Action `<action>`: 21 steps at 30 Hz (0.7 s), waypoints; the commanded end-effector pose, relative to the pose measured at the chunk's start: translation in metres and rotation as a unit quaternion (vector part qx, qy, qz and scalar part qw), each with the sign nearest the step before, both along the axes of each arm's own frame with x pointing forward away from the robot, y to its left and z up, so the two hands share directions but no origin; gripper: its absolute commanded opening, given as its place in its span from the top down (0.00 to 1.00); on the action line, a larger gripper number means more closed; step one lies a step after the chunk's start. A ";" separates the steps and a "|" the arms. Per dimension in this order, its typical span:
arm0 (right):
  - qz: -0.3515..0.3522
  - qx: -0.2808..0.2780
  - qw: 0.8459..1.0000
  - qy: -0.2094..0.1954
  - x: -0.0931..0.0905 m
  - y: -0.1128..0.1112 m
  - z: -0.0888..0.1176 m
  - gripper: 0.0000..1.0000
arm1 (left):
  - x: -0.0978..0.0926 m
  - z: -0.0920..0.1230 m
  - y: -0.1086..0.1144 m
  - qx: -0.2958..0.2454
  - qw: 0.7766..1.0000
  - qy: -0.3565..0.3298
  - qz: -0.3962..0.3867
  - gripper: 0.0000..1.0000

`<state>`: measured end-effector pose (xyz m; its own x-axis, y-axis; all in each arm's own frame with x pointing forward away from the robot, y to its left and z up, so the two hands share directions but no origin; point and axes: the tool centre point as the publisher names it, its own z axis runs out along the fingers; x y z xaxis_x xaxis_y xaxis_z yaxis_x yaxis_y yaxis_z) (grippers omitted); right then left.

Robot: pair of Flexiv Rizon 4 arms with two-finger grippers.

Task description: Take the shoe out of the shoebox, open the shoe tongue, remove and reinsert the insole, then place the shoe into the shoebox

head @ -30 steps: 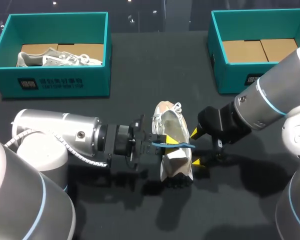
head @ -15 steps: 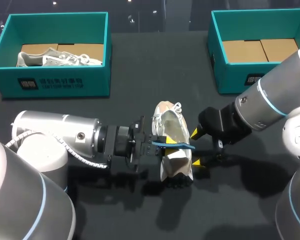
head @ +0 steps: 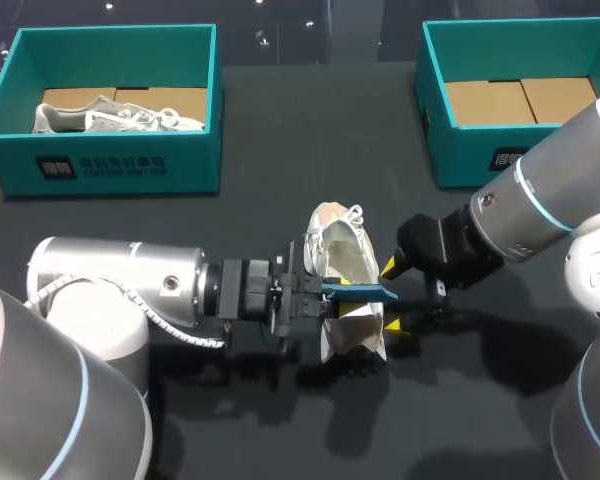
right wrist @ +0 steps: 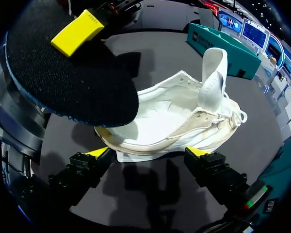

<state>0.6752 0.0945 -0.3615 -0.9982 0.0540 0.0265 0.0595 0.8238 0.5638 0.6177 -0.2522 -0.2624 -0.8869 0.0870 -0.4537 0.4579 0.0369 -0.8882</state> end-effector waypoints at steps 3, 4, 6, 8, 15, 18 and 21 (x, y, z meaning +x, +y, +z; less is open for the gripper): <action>-0.001 -0.001 1.000 -0.001 -0.001 0.001 -0.001 0.00 | 0.000 -0.005 -0.005 0.001 1.000 0.006 0.010 1.00; -0.001 -0.001 1.000 -0.001 -0.001 0.001 -0.001 0.00 | 0.000 -0.006 -0.005 0.002 1.000 0.007 0.011 1.00; -0.001 -0.001 1.000 -0.001 -0.001 0.001 -0.001 0.00 | 0.002 -0.007 -0.006 0.003 1.000 0.009 0.014 1.00; -0.001 -0.001 1.000 -0.001 -0.001 0.001 -0.001 0.00 | 0.004 -0.009 -0.006 0.005 1.000 0.009 0.019 1.00; -0.001 -0.001 1.000 -0.001 -0.001 0.001 -0.001 0.00 | 0.010 -0.014 -0.005 0.006 1.000 0.016 0.027 1.00; -0.001 -0.001 1.000 -0.001 -0.001 0.001 -0.001 0.00 | 0.013 -0.016 -0.004 0.007 0.999 0.018 0.031 1.00; -0.001 -0.001 1.000 -0.001 -0.001 0.001 -0.001 0.00 | 0.015 -0.017 -0.005 0.007 0.999 0.019 0.033 1.00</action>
<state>0.6752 0.0945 -0.3615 -0.9982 0.0539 0.0265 0.0595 0.8238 0.5638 0.6325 -0.2538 -0.2788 -0.9077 0.0349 -0.4181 0.4195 0.0760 -0.9046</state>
